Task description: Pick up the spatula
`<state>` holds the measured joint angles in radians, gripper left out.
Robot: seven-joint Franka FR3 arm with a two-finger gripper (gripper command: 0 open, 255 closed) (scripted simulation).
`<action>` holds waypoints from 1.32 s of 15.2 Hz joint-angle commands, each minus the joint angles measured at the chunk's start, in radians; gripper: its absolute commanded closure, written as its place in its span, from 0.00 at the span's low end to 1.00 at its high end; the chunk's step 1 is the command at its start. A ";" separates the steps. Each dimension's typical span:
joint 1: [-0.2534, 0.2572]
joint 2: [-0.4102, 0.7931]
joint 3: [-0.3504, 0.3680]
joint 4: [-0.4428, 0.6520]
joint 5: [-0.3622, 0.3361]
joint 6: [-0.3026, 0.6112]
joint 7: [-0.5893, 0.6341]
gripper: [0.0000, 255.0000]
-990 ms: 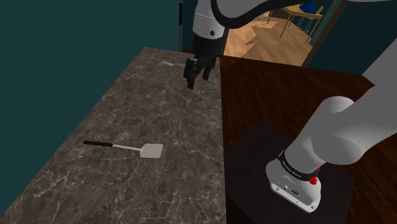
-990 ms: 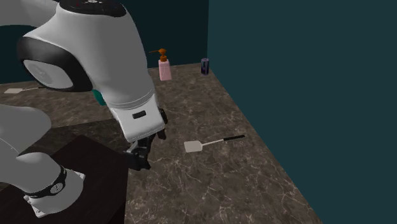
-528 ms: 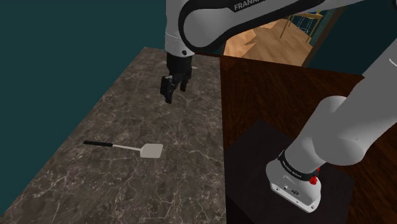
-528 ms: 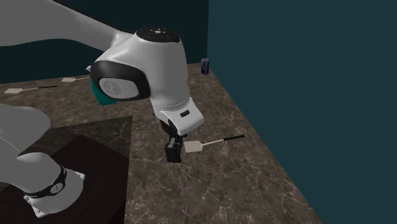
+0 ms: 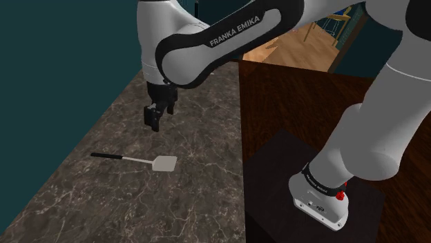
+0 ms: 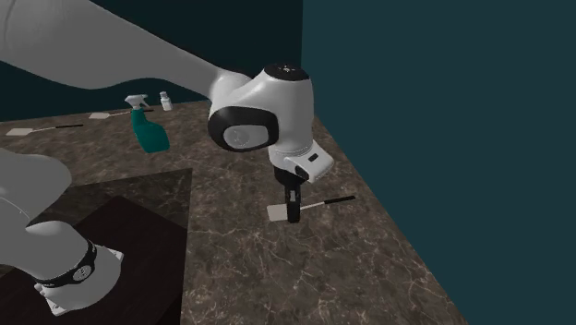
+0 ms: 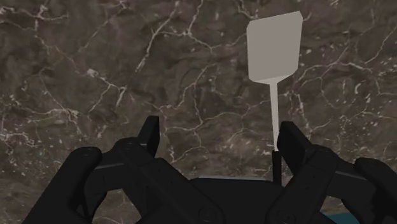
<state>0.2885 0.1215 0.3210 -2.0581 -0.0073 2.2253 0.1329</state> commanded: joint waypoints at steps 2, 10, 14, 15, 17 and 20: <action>0.033 0.093 0.015 0.063 -0.054 0.028 0.014 0.00; 0.154 0.359 0.023 0.297 -0.202 0.048 0.042 0.00; 0.159 0.381 0.016 0.288 -0.212 0.078 0.048 0.00; 0.161 0.389 0.014 0.286 -0.215 0.088 0.051 0.00; 0.164 0.405 0.009 0.282 -0.222 0.108 0.055 0.00; 0.167 0.418 0.005 0.279 -0.228 0.123 0.059 0.00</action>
<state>0.4546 0.5361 0.3271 -1.7799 -0.2339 2.3453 0.1911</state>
